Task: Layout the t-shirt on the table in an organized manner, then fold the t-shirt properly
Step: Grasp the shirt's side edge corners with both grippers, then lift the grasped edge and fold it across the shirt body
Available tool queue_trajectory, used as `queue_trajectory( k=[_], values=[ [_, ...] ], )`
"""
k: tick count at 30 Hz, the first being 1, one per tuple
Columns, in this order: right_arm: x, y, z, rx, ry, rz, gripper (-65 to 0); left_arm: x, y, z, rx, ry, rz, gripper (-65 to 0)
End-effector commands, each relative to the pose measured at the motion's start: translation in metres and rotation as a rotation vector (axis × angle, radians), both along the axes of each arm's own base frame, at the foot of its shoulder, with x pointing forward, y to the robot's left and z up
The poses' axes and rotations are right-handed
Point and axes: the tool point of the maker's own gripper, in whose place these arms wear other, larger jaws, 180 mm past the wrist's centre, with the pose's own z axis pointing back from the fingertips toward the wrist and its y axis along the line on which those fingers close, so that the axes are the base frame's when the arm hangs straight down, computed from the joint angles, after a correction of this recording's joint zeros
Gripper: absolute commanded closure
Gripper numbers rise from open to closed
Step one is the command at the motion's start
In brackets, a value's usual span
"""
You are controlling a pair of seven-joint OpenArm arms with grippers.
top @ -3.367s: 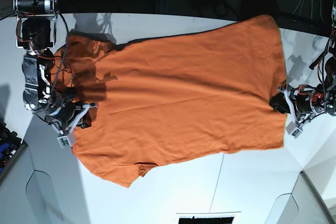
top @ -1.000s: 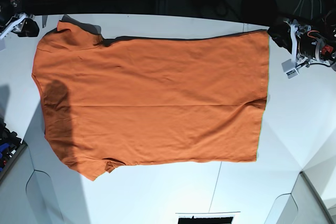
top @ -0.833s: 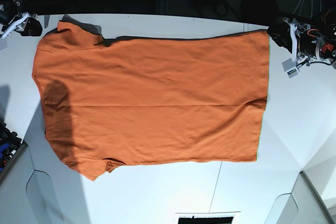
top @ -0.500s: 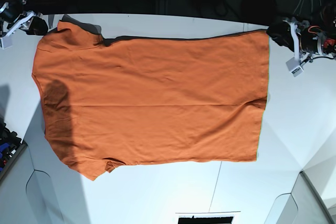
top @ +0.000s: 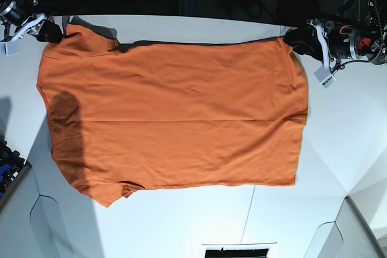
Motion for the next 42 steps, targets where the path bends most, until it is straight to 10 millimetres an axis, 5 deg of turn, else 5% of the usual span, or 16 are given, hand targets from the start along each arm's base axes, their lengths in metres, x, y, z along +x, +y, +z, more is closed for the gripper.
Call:
queue_trajectory(
  k=[1, 9, 16, 23, 30, 37, 42],
  values=[
    [0.012, -0.004, 0.012, -0.011, -0.051, 0.01, -24.0, 0.001, 0.01, 0.0, 0.051, -0.001, -0.014, -26.0],
    [0.028, -0.001, 0.018, -0.016, -0.083, 0.02, -24.0, 0.003, 0.013, -0.002, 0.069, -0.015, -0.017, -26.0],
    [0.028, 0.029, 0.004, 0.004, -0.051, 0.106, -23.9, 0.003, 0.013, -0.002, 0.069, -0.015, -0.017, -20.6],
    [0.027, 0.043, -0.005, -0.008, -0.027, 0.148, 0.0, 0.005, 0.016, -0.004, 0.095, -0.033, -0.024, -0.5],
    [0.027, 0.031, -0.001, -0.023, -0.035, 0.122, 0.0, 0.009, 0.024, -0.001, 0.135, -0.054, -0.034, 0.0],
    [0.03, -0.007, 0.02, -0.035, -0.091, 0.01, 0.0, 0.032, 0.03, 0.026, 0.119, -0.132, 0.013, 0.0],
    [0.036, -0.017, 0.029, -0.041, -0.128, -0.023, 0.0, 0.045, 0.027, 0.038, 0.101, -0.198, 0.025, 0.0]
  ],
)
